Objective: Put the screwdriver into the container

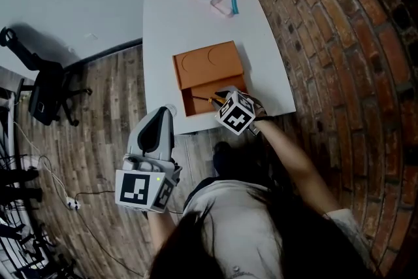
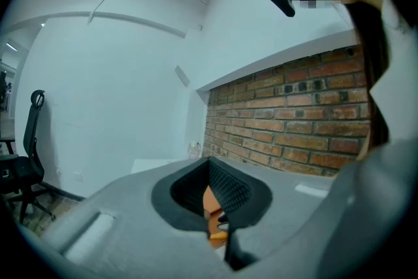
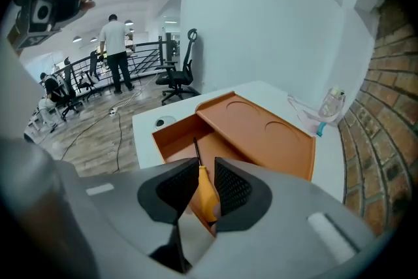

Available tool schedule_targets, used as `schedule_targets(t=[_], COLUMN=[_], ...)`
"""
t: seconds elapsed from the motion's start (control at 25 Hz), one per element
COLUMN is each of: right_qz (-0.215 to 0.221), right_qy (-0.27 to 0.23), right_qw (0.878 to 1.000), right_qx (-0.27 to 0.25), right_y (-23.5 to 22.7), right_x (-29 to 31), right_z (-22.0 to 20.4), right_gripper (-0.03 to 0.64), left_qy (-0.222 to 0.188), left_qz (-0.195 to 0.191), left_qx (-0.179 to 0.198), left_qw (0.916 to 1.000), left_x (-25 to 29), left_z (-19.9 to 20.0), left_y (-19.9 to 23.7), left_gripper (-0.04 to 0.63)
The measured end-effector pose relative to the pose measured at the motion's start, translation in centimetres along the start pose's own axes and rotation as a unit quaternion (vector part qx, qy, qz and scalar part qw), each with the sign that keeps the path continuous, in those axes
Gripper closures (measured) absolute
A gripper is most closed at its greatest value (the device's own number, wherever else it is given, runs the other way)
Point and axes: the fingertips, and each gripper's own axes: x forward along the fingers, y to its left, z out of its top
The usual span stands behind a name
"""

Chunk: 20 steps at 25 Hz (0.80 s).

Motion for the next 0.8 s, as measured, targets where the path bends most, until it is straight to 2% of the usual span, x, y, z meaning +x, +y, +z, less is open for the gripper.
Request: schedule_targets(t=[0.16,0.52,0.8], right_qz=[-0.023,-0.067,-0.087], right_qy=[-0.026,-0.087,-0.126], right_qw=[0.999,0.992,0.984], right_qx=[0.032,0.065,0.089], right_y=[-0.1,1.6,3.4], right_x=[-1.7,-6.9,-10.3], right_z=[0.6,1.7,1.4], right_gripper=[0.538,0.549,0.563], left_qy=[-0.005,-0.005,-0.024], left_qz=[-0.008,-0.021,-0.031], left_qx=[0.002,0.003,0.005], left_qw=[1.0,0.9998,0.9992], left_x=[-0.8,-3.5,-5.6], left_z=[0.2,-0.2,0.1], left_y=[-0.5,-1.8,-3.7], left_gripper=[0.595,0.595,0.595])
